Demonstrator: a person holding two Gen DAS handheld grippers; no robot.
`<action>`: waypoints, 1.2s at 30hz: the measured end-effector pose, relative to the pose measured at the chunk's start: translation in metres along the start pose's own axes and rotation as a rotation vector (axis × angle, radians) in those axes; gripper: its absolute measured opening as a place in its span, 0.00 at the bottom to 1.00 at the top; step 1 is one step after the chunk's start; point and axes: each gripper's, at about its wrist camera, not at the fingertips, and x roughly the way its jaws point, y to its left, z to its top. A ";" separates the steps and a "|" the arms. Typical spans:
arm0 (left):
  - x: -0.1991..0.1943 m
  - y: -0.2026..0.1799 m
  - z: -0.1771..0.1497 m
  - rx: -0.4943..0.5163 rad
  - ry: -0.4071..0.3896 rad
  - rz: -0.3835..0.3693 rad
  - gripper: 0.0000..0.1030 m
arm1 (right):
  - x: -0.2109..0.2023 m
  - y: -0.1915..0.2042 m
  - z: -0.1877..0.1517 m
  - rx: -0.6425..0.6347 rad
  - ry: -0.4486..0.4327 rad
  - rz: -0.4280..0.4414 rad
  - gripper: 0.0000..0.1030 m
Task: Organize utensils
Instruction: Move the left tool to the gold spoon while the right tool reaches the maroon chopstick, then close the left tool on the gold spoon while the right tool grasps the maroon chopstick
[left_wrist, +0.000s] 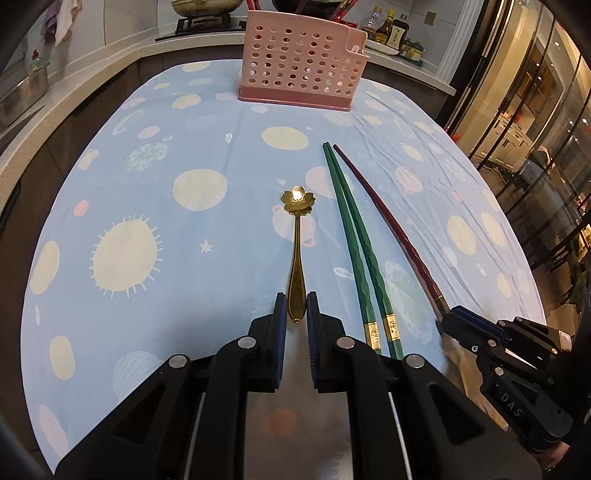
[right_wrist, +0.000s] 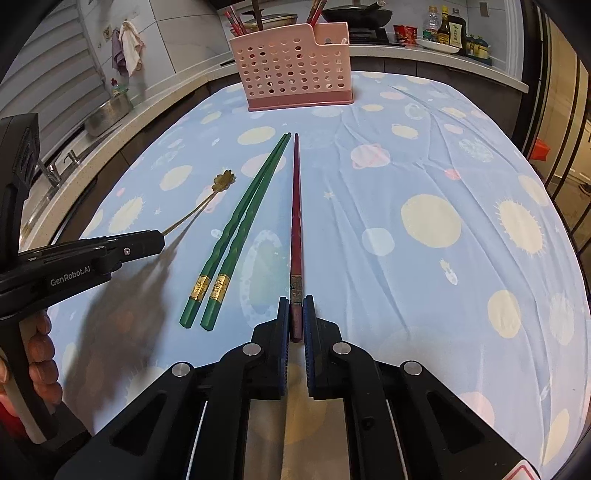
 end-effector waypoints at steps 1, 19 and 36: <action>-0.003 0.000 0.001 0.000 -0.007 -0.001 0.10 | -0.003 -0.001 0.001 0.002 -0.008 0.001 0.07; -0.068 -0.010 0.051 0.028 -0.195 -0.009 0.01 | -0.091 -0.007 0.070 0.021 -0.276 0.044 0.07; -0.037 0.008 0.064 -0.009 -0.140 0.048 0.13 | -0.108 -0.011 0.100 0.035 -0.362 0.058 0.07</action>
